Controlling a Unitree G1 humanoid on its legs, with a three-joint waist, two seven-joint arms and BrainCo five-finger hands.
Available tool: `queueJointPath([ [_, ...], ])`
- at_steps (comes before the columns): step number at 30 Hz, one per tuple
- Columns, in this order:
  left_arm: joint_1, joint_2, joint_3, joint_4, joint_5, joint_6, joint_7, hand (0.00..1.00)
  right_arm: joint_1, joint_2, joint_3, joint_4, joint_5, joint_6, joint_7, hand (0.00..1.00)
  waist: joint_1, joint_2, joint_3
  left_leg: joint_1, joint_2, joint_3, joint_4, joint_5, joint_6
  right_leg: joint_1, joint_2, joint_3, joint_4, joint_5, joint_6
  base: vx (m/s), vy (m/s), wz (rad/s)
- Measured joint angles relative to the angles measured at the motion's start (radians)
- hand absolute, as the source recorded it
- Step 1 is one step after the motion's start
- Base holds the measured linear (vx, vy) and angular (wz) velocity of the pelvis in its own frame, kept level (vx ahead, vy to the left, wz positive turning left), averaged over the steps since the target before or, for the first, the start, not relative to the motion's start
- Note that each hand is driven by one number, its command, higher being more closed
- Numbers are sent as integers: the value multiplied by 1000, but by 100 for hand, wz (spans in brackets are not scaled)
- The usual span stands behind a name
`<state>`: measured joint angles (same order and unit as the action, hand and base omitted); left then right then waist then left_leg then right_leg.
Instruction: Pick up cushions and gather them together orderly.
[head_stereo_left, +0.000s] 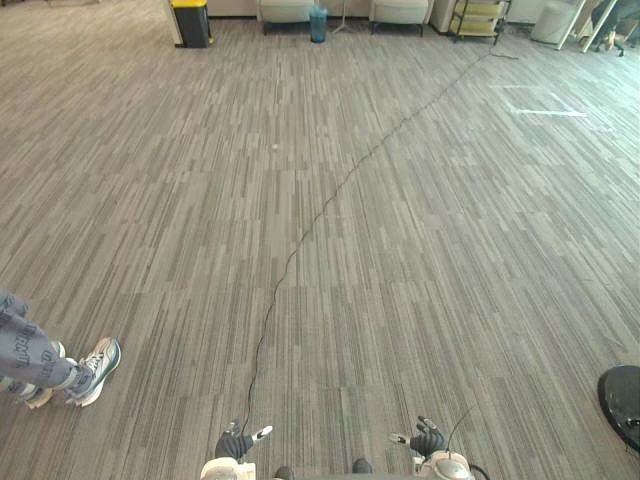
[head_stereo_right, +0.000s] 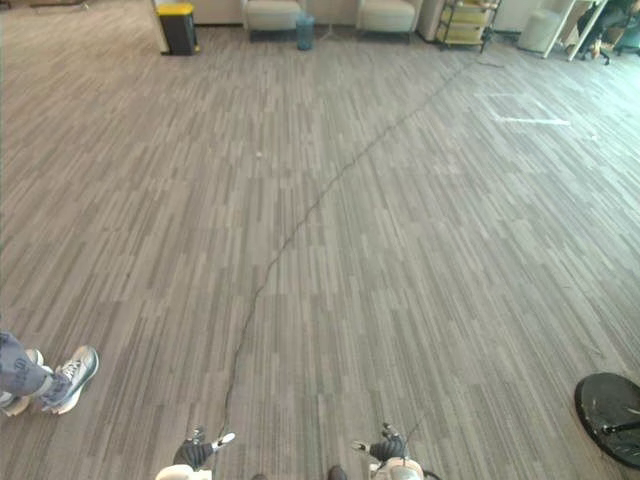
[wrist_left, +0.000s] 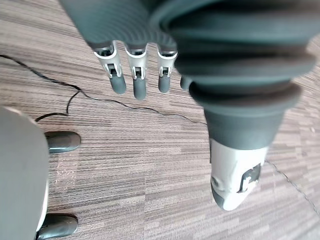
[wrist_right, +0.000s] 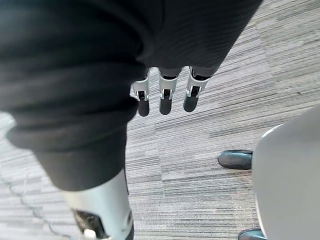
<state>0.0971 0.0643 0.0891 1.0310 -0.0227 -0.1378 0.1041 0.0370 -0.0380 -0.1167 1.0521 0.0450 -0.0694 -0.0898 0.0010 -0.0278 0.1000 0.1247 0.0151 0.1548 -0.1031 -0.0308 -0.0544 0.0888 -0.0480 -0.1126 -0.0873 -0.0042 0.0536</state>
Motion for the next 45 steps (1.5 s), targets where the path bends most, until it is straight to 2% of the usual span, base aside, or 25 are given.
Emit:
queueJointPath([
  [5,-4,0,0,2,1,15,0,0,-1,-1,-1,11,5,0,0,0,0,0,0,5,-4,-1,0,0,0,8,-5,-10,0,0,1,-34,-4,5],
  [19,-7,5,-31,4,22,16,-1,0,3,-4,-3,23,38,-2,0,0,0,4,1,10,-7,-11,-7,6,8,18,-6,-23,0,-2,3,-37,-21,2],
  [23,-15,7,-34,4,22,17,-1,0,4,-3,-30,24,42,-2,0,0,1,1,7,-21,-8,-37,4,-2,13,7,-10,-54,7,-21,3,-2,-23,25],
  [25,-28,18,-38,4,22,20,-2,0,2,0,-38,23,45,-3,-1,0,-2,-5,23,-79,-6,-55,102,-59,7,-11,-19,-86,50,-60,4,35,-32,41],
  [27,-45,16,-30,-6,20,19,-3,0,4,-8,-42,21,56,-11,-2,0,5,7,46,-180,35,-45,370,-183,0,-20,-10,-105,129,-115,-10,74,-9,32],
  [28,-45,15,-28,-10,20,19,-3,0,4,-9,-46,20,61,-12,-2,0,6,10,49,-195,45,-31,414,-197,-8,-18,-8,-108,138,-127,-11,69,11,28],
  [29,-45,14,-14,-26,20,19,-8,0,4,-4,-54,13,75,-13,-3,0,5,9,60,-238,67,11,538,-209,-13,-14,-9,-119,163,-153,-14,68,-3,17],
  [30,-43,-4,33,-56,19,19,-12,0,15,-4,-59,-9,75,-13,-6,0,9,10,69,-310,119,74,735,-207,-14,0,-4,-118,190,-185,-25,117,-6,3],
  [31,-36,-10,61,-77,17,18,-11,0,24,-4,-69,-25,76,-13,-9,0,12,24,79,-364,176,119,898,-179,-31,36,3,-107,208,-212,-31,236,22,-14],
  [32,-36,-8,61,-75,18,16,-11,0,18,-3,-77,-25,77,-12,-11,0,14,14,85,-380,189,135,938,-203,-26,49,-5,-100,216,-227,-32,250,50,-20],
  [34,-45,-7,56,-76,17,16,-17,0,8,-11,-77,-16,75,-9,-12,0,13,17,87,-430,194,159,875,-251,-9,58,-34,-83,232,-256,-25,248,91,-21],
  [35,-48,-6,55,-76,15,16,-18,0,5,-13,-77,-13,75,-7,-14,0,14,15,88,-449,191,162,843,-250,-8,57,-45,-78,232,-260,-21,283,147,-23],
  [36,-52,-2,53,-82,1,14,-20,0,2,-14,-77,-12,74,1,-18,0,16,8,93,-492,164,157,726,-225,-9,60,-80,-71,229,-276,-1,316,196,-16],
  [38,-59,-3,49,-86,-22,13,-19,0,2,-19,-77,-8,74,5,-24,0,22,9,98,-512,110,108,489,-115,-37,90,-118,-59,209,-298,34,366,268,-21],
  [39,-60,-5,47,-85,-28,13,-18,0,0,-26,-75,-3,73,5,-27,0,31,14,100,-501,98,89,424,-10,-37,102,-126,-43,195,-309,53,447,333,-42],
  [40,-72,0,49,-87,-43,12,-16,0,-18,-11,-69,20,73,5,-29,0,50,-11,108,-495,70,106,453,-3,22,124,-160,-25,178,-307,39,556,369,-37],
  [41,-81,5,49,-86,-45,10,-12,0,-37,-1,-67,28,73,5,-29,0,50,-16,110,-522,74,106,500,-41,26,119,-160,-16,178,-285,22,520,301,-25],
  [43,-97,18,60,-90,-60,4,-15,0,-57,11,-70,27,71,6,-26,0,57,-33,118,-564,84,114,649,-149,57,107,-174,15,225,-255,53,517,322,-9],
  [44,-97,17,63,-88,-59,3,-15,0,-58,9,-79,25,69,5,-25,0,59,-36,116,-550,90,124,702,-209,68,97,-184,41,303,-251,73,495,319,-20],
  [45,-96,18,64,-85,-59,3,-15,0,-57,7,-79,25,67,3,-22,0,60,-38,114,-530,91,135,719,-242,73,77,-193,55,384,-247,83,409,247,-29],
])
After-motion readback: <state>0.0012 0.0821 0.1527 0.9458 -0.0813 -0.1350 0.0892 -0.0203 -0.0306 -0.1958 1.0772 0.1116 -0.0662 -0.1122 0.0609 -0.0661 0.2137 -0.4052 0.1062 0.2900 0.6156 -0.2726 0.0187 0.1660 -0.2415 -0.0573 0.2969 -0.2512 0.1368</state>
